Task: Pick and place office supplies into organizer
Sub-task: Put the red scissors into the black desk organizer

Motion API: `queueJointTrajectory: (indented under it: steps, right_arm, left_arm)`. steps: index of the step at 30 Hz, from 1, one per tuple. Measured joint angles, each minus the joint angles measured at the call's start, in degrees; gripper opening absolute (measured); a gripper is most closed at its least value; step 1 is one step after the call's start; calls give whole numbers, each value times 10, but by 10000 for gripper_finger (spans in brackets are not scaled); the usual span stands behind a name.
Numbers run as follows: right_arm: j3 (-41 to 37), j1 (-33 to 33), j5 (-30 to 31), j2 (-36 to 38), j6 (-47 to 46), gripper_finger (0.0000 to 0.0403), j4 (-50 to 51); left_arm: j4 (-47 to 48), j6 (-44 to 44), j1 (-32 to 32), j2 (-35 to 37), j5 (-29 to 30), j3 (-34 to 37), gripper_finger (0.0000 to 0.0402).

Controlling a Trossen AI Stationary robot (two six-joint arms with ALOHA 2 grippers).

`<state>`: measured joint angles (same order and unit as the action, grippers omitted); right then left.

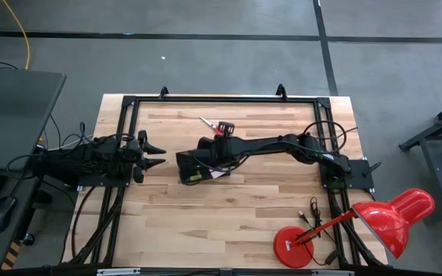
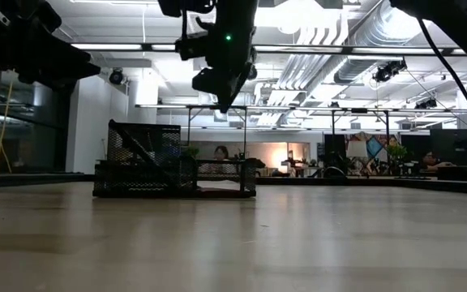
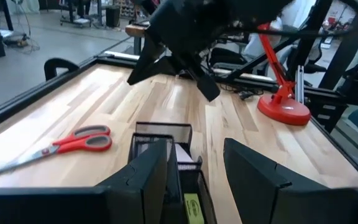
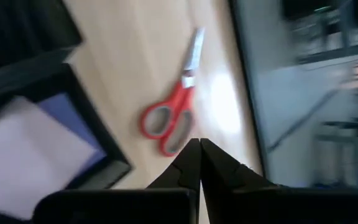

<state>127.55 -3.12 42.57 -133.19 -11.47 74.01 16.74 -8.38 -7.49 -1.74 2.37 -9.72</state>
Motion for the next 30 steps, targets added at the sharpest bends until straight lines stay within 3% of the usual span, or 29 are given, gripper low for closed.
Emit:
queueJointTrajectory:
  steps: [9,17,22,26,30]
  right_arm:
    - [0,50,-140,0,43,0,-10]
    - [-1,166,-316,4,90,0,-49]
    - [-1,251,-453,16,33,0,-56]
    - [-8,304,-512,8,-53,2,-41]
    - [-63,334,-601,8,-74,33,-32]
  left_arm:
    - [23,-20,0,0,0,0,145]
    - [42,-22,0,0,1,0,145]
    - [45,-22,0,0,2,0,145]
    - [45,-22,0,0,2,0,145]
    - [44,-22,0,0,2,0,145]
